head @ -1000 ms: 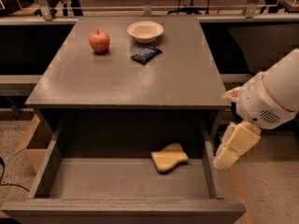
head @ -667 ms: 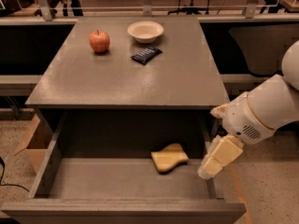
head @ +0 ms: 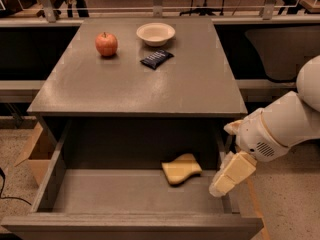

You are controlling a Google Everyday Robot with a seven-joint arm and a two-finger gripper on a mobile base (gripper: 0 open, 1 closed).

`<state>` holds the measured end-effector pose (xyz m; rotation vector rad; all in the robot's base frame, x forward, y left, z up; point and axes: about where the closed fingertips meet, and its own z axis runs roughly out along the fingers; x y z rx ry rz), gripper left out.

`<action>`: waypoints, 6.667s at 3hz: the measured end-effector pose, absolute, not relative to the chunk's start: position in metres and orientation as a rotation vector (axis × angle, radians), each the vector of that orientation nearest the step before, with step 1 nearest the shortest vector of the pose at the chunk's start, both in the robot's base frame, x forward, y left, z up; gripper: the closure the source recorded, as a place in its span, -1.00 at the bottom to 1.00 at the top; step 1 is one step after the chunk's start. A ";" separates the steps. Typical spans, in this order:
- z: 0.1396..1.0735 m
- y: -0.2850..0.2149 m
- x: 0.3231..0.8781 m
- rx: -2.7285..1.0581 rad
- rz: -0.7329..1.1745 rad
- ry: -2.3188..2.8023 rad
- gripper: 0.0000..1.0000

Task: Pick sponge from top drawer and place on counter

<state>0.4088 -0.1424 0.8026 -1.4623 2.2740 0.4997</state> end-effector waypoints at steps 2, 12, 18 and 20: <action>0.737 -0.135 0.408 -1.369 0.596 2.316 -1.00; 0.611 -0.060 0.481 -1.335 0.586 2.258 -0.19; 0.791 -0.114 0.450 -1.381 0.522 1.846 1.00; 0.800 -0.114 0.452 -1.382 0.494 1.827 1.00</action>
Offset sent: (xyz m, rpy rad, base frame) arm 0.0029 0.0119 -0.1006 0.0824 0.0738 -0.0913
